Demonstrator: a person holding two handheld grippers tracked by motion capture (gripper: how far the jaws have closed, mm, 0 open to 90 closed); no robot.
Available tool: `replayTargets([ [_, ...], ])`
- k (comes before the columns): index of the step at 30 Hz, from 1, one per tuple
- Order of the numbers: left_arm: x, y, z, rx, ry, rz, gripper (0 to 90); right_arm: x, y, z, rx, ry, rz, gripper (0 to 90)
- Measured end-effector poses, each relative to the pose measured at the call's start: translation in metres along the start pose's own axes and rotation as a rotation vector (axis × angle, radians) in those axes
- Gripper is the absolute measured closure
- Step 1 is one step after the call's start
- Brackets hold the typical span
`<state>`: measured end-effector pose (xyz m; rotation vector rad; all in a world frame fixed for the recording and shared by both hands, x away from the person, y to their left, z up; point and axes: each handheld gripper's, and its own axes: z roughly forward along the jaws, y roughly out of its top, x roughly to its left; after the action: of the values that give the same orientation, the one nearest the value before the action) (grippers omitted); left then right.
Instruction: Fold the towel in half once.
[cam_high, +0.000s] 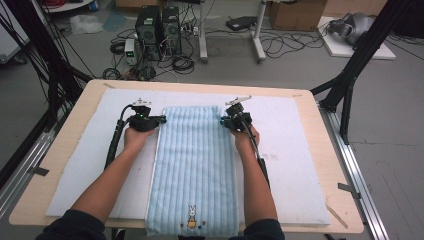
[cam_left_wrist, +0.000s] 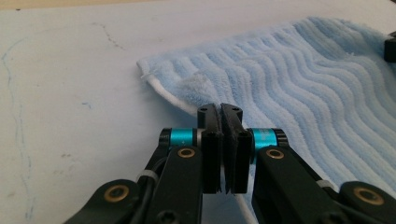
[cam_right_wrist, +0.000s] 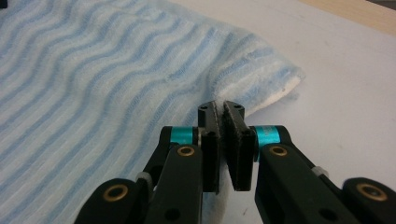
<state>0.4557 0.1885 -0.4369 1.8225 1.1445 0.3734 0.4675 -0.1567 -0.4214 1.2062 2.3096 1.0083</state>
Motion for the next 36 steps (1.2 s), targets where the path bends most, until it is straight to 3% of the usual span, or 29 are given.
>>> replayTargets([
  [2,-0.001,0.0,-0.006,-0.03,-0.01,-0.011,86.2,0.001,-0.001,-0.006,-0.024,0.015,0.014,85.4],
  [7,-0.008,0.004,-0.018,-0.018,-0.053,0.025,86.1,0.005,-0.005,-0.022,-0.04,0.042,-0.002,85.4],
  [9,-0.013,0.003,-0.024,-0.057,-0.06,0.028,86.0,0.007,-0.007,-0.027,-0.045,0.05,-0.008,85.4],
  [14,-0.023,-0.007,-0.04,-0.108,-0.089,0.025,86.0,0.011,-0.016,-0.043,-0.092,0.094,-0.008,84.9],
  [20,-0.032,-0.02,-0.055,-0.129,-0.124,0.026,85.8,0.019,-0.032,-0.056,-0.082,0.102,-0.034,84.9],
  [28,-0.043,-0.038,-0.073,-0.137,-0.164,0.047,85.8,0.035,-0.054,-0.073,-0.094,0.131,-0.04,84.4],
  [31,-0.047,-0.048,-0.079,-0.125,-0.17,0.066,85.8,0.043,-0.059,-0.08,-0.092,0.125,-0.075,84.3],
  [36,-0.05,-0.06,-0.086,-0.112,-0.196,0.048,85.7,0.052,-0.071,-0.085,-0.063,0.119,-0.091,84.1],
])
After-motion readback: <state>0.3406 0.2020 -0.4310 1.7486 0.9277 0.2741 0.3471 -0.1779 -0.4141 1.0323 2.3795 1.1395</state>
